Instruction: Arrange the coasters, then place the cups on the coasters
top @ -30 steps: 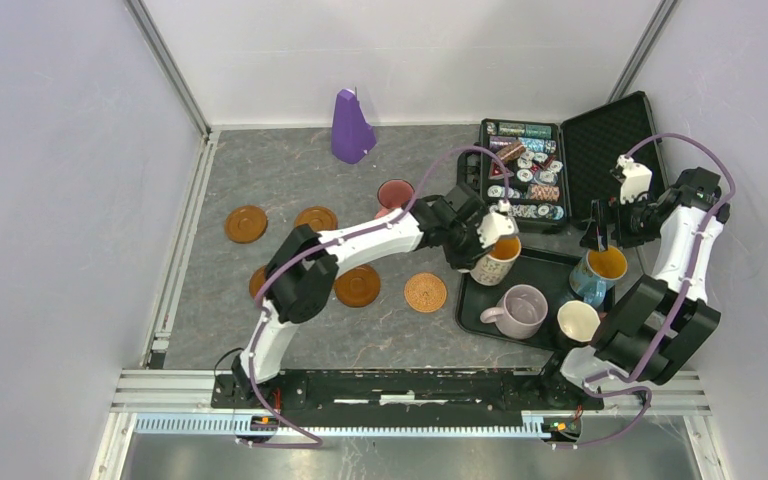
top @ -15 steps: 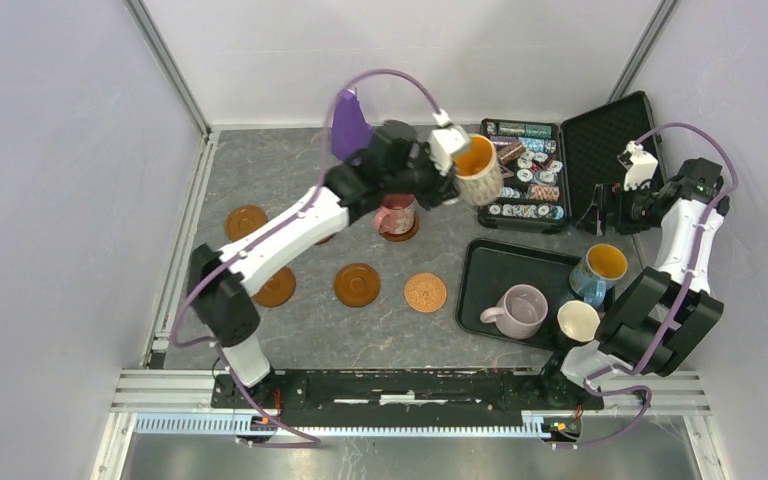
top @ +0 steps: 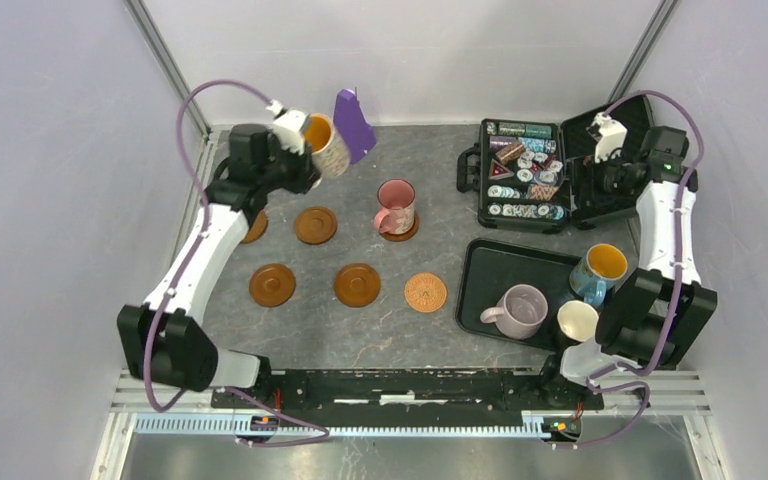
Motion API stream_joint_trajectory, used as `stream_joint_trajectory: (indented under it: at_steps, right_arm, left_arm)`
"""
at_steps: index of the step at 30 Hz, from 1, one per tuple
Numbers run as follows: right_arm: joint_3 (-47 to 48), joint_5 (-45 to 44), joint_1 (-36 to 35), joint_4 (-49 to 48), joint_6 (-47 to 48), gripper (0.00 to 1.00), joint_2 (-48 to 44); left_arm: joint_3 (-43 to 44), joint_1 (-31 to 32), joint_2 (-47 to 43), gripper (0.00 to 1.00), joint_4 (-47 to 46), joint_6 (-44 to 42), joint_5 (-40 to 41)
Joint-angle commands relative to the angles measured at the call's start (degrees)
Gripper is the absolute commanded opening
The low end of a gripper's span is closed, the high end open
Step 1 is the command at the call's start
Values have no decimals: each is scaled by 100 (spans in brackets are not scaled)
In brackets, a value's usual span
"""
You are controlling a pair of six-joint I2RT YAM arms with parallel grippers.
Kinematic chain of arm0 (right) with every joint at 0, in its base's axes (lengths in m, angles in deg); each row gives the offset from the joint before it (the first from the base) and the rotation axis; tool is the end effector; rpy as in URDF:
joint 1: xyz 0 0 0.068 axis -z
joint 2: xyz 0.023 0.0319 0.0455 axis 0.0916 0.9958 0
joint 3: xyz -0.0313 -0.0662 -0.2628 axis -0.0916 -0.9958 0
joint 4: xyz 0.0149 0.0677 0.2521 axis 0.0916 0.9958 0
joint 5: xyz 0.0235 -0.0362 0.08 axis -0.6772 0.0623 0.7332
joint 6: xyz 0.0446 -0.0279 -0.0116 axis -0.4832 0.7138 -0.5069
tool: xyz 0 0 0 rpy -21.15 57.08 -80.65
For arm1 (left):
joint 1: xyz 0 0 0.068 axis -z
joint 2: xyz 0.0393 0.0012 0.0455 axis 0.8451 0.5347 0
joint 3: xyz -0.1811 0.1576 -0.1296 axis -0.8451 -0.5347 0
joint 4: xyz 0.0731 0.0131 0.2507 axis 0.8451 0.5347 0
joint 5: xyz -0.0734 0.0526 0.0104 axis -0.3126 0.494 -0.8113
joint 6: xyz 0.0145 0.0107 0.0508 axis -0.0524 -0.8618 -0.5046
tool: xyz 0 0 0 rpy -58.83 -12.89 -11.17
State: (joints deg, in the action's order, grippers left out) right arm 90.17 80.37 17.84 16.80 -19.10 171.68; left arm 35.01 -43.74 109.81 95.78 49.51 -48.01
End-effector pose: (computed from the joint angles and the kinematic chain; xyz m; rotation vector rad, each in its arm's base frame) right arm 0.2986 -0.1032 0.3220 -0.3033 2.2893 0.4361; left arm 0.3099 -0.0881 0.3646 0.5338 1.9597 -0.4055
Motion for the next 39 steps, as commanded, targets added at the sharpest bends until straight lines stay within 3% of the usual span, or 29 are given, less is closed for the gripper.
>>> stream_joint_trajectory:
  at_steps: [1,7,16,27,39]
  right_arm:
    - [281,-63,-251,-332,-293,91,108]
    - [393,-65,-558,-468,-534,91,261]
    - [362,-204,-755,-483,-524,92,130]
    - [84,-283,-775,-488,-461,92,-163]
    - [-8,-411,-773,-482,-391,92,-267]
  left_arm:
    - [-729,-678,-925,2,-572,-229,-455]
    - [-1675,-1224,-1228,2,-717,-824,-685]
    - [-2640,-1235,-980,2,-1759,-1114,-702]
    - [-2661,-1235,-201,2,-2114,-1948,-913]
    - [-2414,-1244,419,2,-2097,-2135,-896]
